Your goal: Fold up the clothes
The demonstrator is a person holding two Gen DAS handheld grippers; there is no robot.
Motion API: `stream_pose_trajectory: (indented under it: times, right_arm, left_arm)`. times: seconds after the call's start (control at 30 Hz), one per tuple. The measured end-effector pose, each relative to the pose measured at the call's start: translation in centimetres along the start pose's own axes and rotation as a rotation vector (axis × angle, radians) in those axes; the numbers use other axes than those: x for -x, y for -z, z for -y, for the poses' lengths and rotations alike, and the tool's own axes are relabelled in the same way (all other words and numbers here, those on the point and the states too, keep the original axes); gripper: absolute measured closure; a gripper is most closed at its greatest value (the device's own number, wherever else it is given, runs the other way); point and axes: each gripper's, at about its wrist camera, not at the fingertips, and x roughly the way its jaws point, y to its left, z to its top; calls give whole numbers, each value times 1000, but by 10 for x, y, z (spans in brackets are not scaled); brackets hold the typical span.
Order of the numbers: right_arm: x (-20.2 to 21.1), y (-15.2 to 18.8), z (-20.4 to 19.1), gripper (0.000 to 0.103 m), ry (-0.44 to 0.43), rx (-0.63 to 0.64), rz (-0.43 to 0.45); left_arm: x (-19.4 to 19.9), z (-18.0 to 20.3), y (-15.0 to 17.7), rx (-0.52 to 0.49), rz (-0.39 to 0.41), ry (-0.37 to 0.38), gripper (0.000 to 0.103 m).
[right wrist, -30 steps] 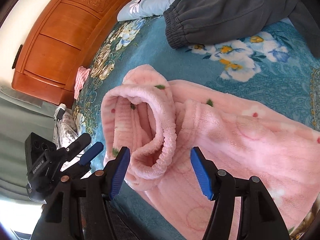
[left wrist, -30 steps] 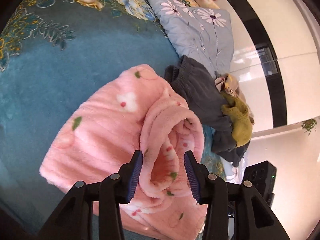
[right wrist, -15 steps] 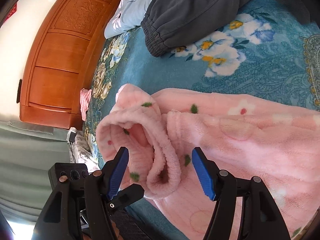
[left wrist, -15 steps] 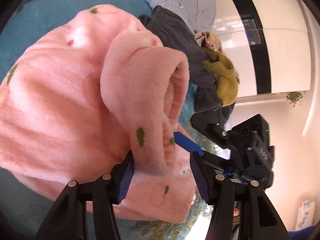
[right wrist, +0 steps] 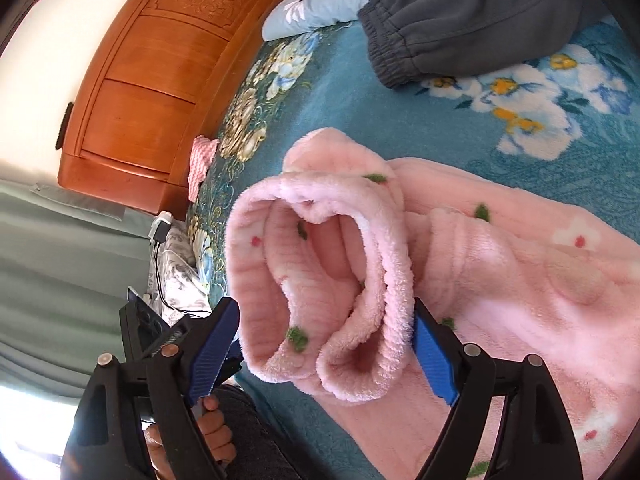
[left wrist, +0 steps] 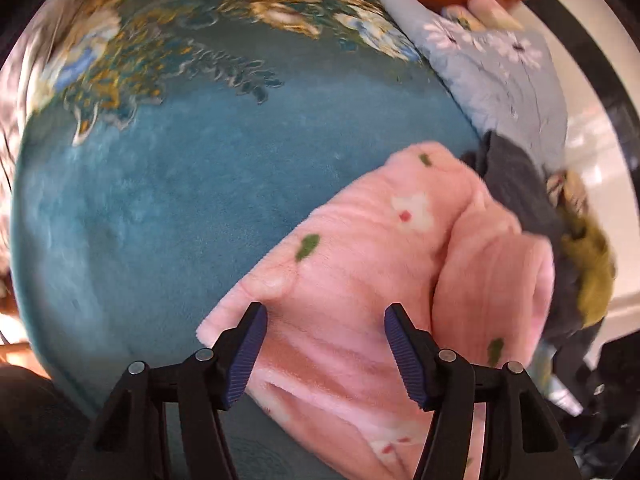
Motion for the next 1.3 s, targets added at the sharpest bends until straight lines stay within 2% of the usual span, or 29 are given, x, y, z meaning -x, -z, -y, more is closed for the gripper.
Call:
stream_pose_trajectory:
  times: [0.03,0.07,0.17,0.27,0.4,0.6,0.67,0.7,0.8,0.83,0.87,0.9,0.93,1.03,1.17,1.3]
  right_arm:
    - [-2,-1,-5,18,10,20,-7]
    - [-3,-1,-10,17,25,39,-13]
    - [-7,-4,-22,17,70,83,-22]
    - [-15,-8,-29,17,140,102,-38]
    - [-28,-12,-39,17,212,137,-74]
    - [-54,-9,-64,17,351,269,-138]
    - [-59,-12,-58,17,378,219,-146]
    - [-61,-14,-55,17,390,193,-151]
    - [-58,-19,-36,18,359,46,-135]
    - [-55,-18,-31,23,356,11,-131]
    - [-53,-17,-26,37,354,-23,-127]
    - [-50,-16,-24,47,359,-32,-121]
    - [-47,-15,-23,64,363,-41,-115]
    - [-37,-14,-27,72,300,-55,-97]
    - [-13,-16,-42,74,160,-86,-53]
    - [36,-8,-68,74,15,-48,11]
  left_arm:
    - [-4,18,4,-96,-7,-54,38]
    - [-8,34,7,-174,-16,-75,38]
    - [-18,54,21,-302,-65,-87,38]
    - [-19,40,22,-260,-97,-27,37]
    - [-14,10,18,-136,-107,86,37]
    - [-4,-20,20,-35,-116,179,37]
    - [0,-33,20,10,-121,218,37]
    - [0,-45,18,66,-121,261,37]
    - [6,-83,17,240,-100,391,37]
    - [8,-96,17,296,-89,431,37]
    - [13,-100,17,331,-64,463,37]
    - [18,-106,17,349,-39,486,37]
    - [23,-112,17,367,-14,509,37]
    - [30,-127,19,425,41,576,37]
    - [34,-130,11,505,82,655,37]
    - [34,-120,-1,488,117,701,37]
